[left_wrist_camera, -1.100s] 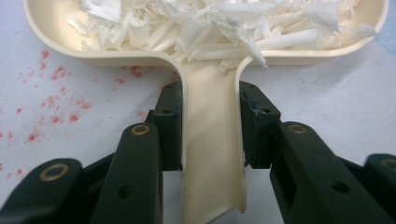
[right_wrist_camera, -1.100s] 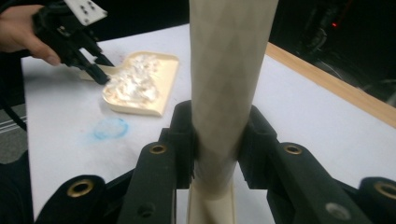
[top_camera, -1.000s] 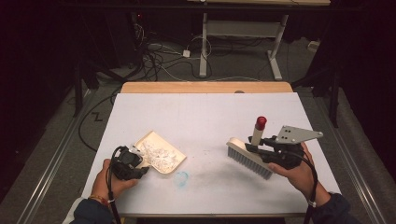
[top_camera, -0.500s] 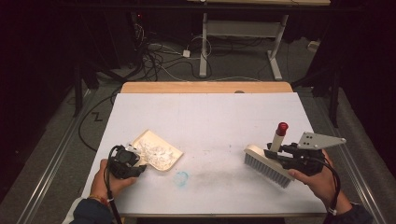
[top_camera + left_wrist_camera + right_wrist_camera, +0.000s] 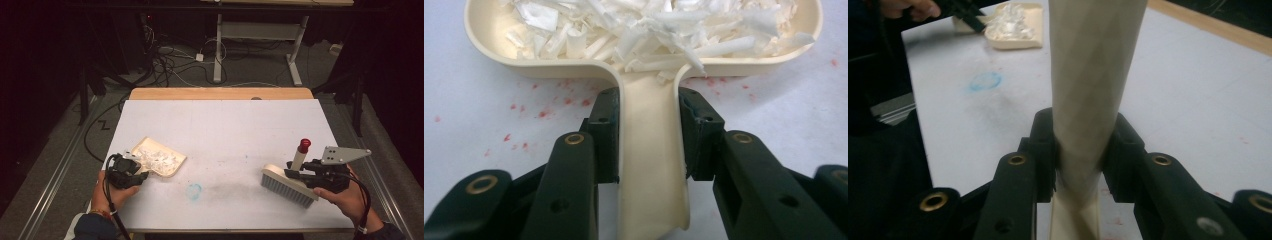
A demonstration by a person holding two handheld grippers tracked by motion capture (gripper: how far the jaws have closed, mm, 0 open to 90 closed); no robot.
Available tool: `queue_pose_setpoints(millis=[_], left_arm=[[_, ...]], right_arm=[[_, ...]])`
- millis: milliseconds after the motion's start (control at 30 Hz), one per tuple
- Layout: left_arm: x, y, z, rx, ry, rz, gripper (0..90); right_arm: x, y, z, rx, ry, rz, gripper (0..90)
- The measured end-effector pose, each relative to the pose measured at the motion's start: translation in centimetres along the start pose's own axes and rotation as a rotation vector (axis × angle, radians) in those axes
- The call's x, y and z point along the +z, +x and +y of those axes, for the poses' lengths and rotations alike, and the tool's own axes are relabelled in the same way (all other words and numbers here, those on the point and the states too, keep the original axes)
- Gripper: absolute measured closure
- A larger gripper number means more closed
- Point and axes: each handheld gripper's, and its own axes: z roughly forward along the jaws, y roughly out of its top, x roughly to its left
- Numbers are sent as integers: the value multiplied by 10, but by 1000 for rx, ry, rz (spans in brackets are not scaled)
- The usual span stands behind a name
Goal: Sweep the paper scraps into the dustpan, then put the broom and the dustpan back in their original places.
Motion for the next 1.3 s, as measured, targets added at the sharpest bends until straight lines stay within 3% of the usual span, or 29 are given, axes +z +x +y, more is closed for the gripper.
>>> queue_pose_setpoints(millis=[100,367,533,800,1000,1133,1300], left_arm=[[2,0,0,-4,6,4,632],[5,-6,2,-21,0,-1,628],[4,-24,1,-15,-5,-40,560],[-8,-47,-2,55,-49,-83,488],[-9,-59,-5,122,-34,-134,496],[-8,-63,-4,162,-32,-127,493],[-14,-64,-3,204,-85,-101,485]], right_arm=[[4,0,0,1,10,28,712],[7,-4,-1,15,10,23,711],[8,-6,-1,20,7,6,709],[12,-16,-1,58,-14,-25,696],[18,-24,2,73,-10,-51,686],[21,-29,4,84,-9,-61,677],[23,-35,4,104,-3,-82,666]])
